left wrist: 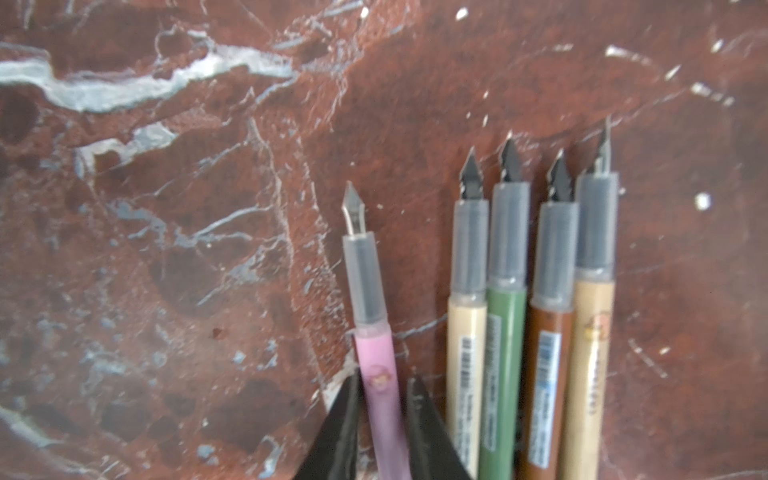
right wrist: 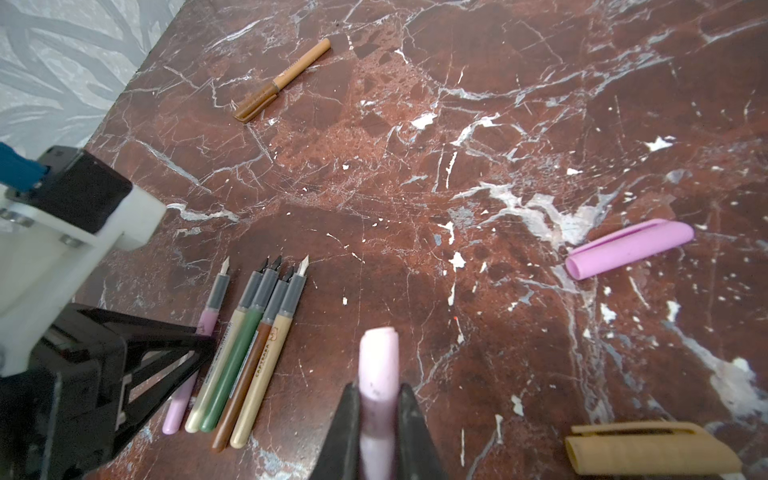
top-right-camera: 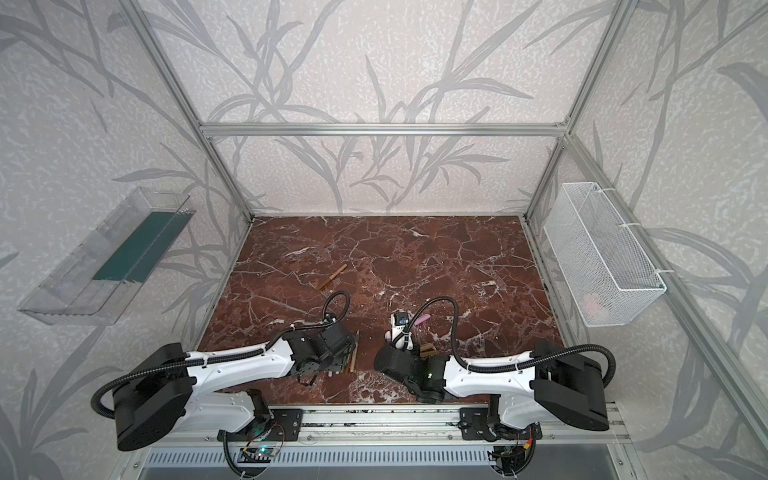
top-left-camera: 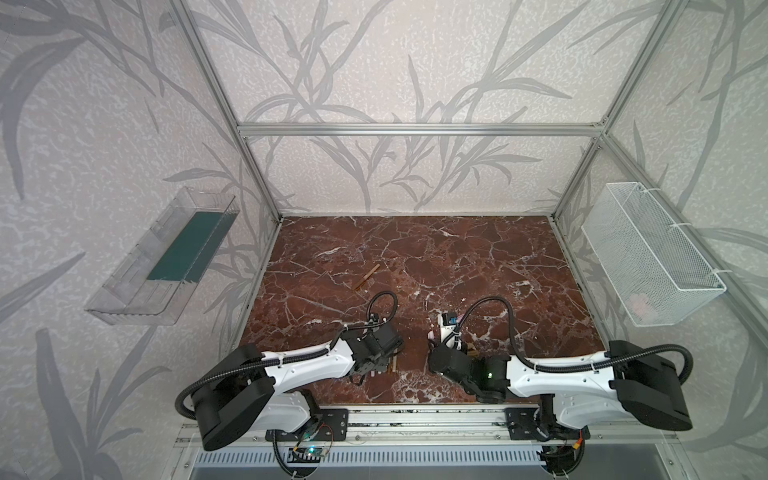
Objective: Insert the pens into the pen caps
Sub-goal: 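Grasp the pink pen from the row with the left gripper, then raise the pink pen with the left gripper toward the right gripper's pink cap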
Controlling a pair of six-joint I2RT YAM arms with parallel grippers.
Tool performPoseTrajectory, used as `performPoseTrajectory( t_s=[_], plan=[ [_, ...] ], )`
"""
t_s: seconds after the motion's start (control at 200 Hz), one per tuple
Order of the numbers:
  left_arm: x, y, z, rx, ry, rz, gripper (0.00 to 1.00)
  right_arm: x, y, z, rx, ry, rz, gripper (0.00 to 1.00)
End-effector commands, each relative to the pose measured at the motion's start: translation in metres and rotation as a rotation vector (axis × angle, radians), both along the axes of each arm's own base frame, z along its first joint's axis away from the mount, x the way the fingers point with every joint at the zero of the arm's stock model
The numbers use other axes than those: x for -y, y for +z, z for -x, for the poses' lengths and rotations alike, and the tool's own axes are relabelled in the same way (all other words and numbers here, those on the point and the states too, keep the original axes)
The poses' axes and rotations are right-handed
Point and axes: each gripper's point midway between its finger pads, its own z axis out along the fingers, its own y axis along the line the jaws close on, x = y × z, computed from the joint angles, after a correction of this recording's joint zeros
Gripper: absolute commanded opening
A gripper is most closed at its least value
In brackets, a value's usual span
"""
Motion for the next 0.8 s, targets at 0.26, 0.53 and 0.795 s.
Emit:
performPoseTrajectory(
  t_s=[0.26, 0.53, 0.795],
  plan=[
    [-0.011, 0.001, 0.012, -0.012, 0.011, 0.017, 0.0, 0.005, 0.005, -0.005, 0.025, -0.034, -0.062, 0.0],
    [-0.011, 0.083, -0.017, 0.22, 0.013, 0.093, 0.0, -0.005, 0.024, -0.017, 0.033, 0.005, -0.226, 0.0],
    [0.066, 0.13, 0.0, 0.259, -0.269, 0.543, 0.0, -0.006, 0.06, -0.029, 0.09, 0.02, -0.378, 0.0]
  ],
)
